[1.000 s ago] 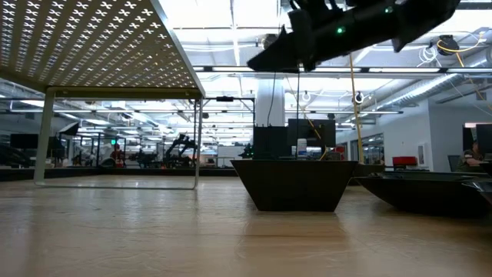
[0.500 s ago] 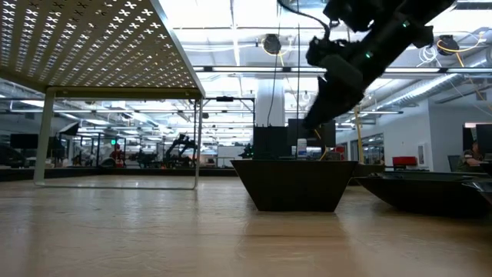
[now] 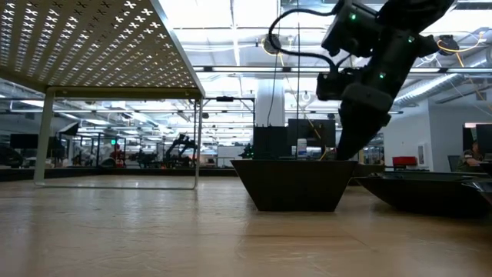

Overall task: Pick & Place Mini shaped plates
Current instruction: Stack the square plate on top of the other square plates on the shelf

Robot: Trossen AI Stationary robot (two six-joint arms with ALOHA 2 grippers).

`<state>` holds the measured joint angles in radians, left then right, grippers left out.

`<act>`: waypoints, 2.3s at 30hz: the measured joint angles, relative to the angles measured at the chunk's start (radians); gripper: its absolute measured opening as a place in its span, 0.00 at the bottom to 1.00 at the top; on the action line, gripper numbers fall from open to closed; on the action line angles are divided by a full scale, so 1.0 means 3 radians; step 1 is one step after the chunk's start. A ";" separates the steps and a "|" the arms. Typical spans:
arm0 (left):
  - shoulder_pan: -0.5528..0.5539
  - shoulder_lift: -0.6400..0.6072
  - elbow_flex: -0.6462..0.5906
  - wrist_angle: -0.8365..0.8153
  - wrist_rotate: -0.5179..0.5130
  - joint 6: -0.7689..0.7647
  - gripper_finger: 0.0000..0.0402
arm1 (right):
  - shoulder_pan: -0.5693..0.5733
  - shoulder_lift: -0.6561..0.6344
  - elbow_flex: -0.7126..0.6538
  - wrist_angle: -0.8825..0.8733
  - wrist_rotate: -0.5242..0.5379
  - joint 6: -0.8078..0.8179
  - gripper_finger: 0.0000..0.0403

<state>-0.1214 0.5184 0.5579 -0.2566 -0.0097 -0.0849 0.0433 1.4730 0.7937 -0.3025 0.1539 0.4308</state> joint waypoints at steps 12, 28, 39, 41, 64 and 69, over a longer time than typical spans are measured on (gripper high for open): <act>0.0002 0.0151 0.0000 -0.0007 -0.0233 -0.0011 0.24 | 0.0003 -0.0003 0.0001 0.0006 -0.0002 0.0139 0.41; 0.0002 0.0264 0.0000 -0.0012 -0.0230 -0.0008 0.24 | 0.0051 0.0284 -0.0005 0.0113 -0.0169 0.0203 0.41; 0.0001 0.0264 0.0000 -0.0017 -0.0231 -0.0006 0.24 | 0.0027 0.0289 -0.0001 0.0150 -0.0177 0.0350 0.41; 0.0001 0.0264 0.0000 -0.0017 -0.0231 -0.0006 0.24 | 0.0015 0.0289 -0.0001 0.0147 -0.0180 0.0484 0.41; 0.0001 0.0264 0.0000 -0.0018 -0.0233 -0.0005 0.24 | 0.0010 0.0289 -0.0001 0.0095 -0.0183 0.0626 0.19; 0.0000 0.0264 0.0000 -0.0017 -0.0233 -0.0005 0.24 | 0.0008 0.0289 -0.0001 0.0095 -0.0236 0.0500 0.08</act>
<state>-0.1214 0.5976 0.5579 -0.2616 -0.0795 -0.0864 0.0456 1.5597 0.7933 -0.2741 0.0831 0.5807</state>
